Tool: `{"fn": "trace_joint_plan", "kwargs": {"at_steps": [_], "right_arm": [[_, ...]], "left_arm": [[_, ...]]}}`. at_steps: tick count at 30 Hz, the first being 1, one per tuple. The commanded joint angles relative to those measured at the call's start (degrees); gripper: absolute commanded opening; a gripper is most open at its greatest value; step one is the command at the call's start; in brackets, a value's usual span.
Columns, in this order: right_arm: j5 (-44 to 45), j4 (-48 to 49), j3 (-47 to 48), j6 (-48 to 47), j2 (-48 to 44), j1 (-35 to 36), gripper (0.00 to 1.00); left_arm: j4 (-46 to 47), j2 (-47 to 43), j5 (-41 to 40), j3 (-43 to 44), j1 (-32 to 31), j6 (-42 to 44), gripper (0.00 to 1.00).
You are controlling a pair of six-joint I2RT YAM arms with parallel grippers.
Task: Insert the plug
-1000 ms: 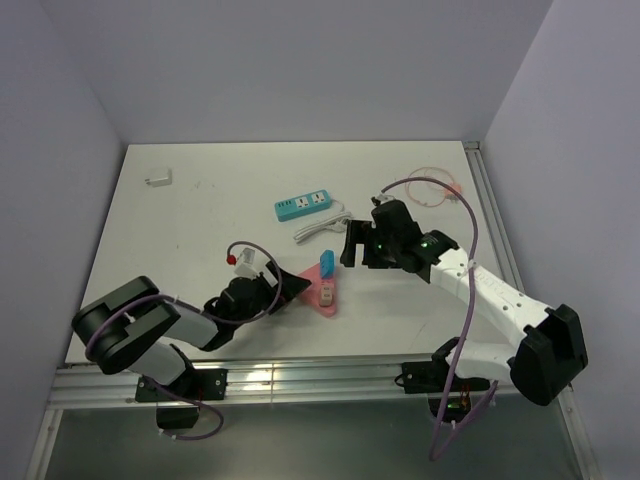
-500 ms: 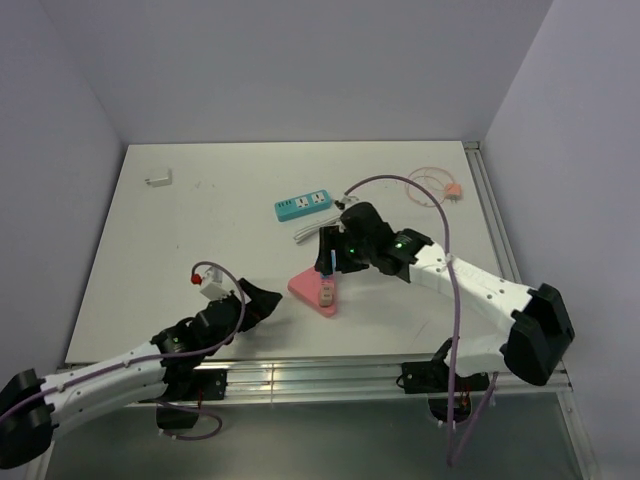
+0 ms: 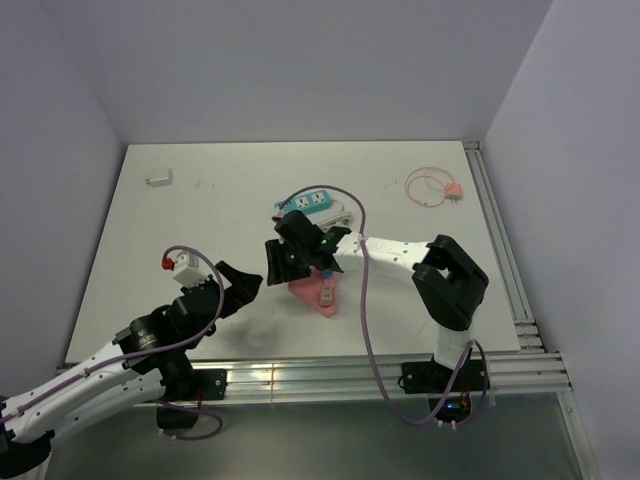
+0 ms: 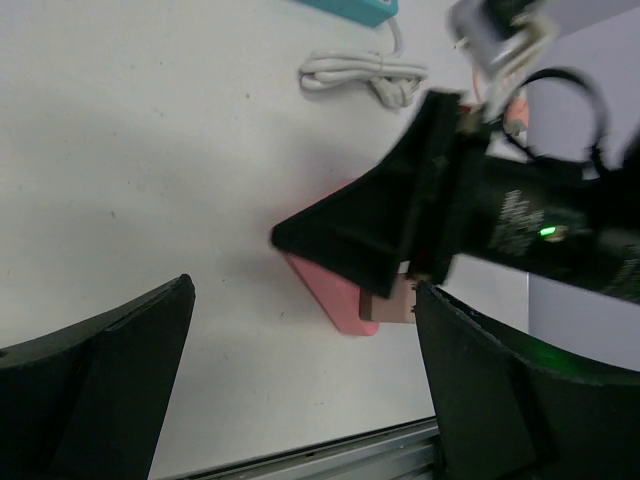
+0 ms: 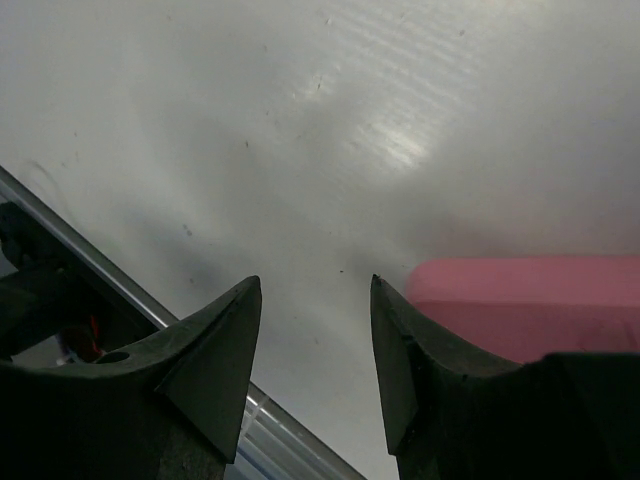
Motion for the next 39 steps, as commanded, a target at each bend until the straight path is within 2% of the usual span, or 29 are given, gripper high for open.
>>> {"fn": "trace_joint_plan", "kwargs": {"at_steps": [1,5,11,14,20,26,29,32,33,35,39], "right_arm": [[-1.2,1.6,3.0,1.8,2.5,1.5,0.55],[2.3,0.2,1.8,2.9,3.7,1.8,0.54],[10.0,-2.9,-2.3,4.6,2.4,1.1,0.54],[12.8,-1.6,-7.4,6.1,0.0,-1.2,0.54],[13.8,2.4,-20.0,6.7,-7.6,-7.3,0.52],[13.3,3.6,-23.5,2.0,-13.5,-9.4,0.54],[14.4,2.6,-23.3,1.6,-14.5,-9.7,0.55],[13.7,2.7,-22.8,0.1,-15.4,-10.1,0.56],[12.9,3.1,-22.7,-0.5,-16.7,-10.1,0.56],[11.2,4.0,-22.0,-2.1,-18.6,-10.1,0.56],[10.4,2.8,-17.5,-4.2,-25.0,-10.7,0.69]], "left_arm": [[-4.2,0.0,-3.0,4.0,-0.2,3.3,0.97],[-3.8,0.1,-4.0,5.2,-0.2,3.9,0.97],[-6.4,6.7,-5.7,9.1,-0.2,1.9,0.99],[-5.4,10.4,-5.8,10.8,-0.2,2.9,1.00],[-2.3,14.3,-4.5,11.7,-0.2,5.2,0.99],[1.2,23.4,-3.2,14.4,1.0,9.6,1.00],[3.6,29.0,0.1,17.8,4.2,14.1,1.00],[6.6,34.7,6.7,21.3,11.3,18.5,0.99],[6.7,36.3,7.8,23.6,15.2,19.3,0.99],[7.7,41.1,9.6,27.7,18.5,21.9,1.00],[8.4,50.2,11.4,35.6,24.0,25.4,1.00]]}}
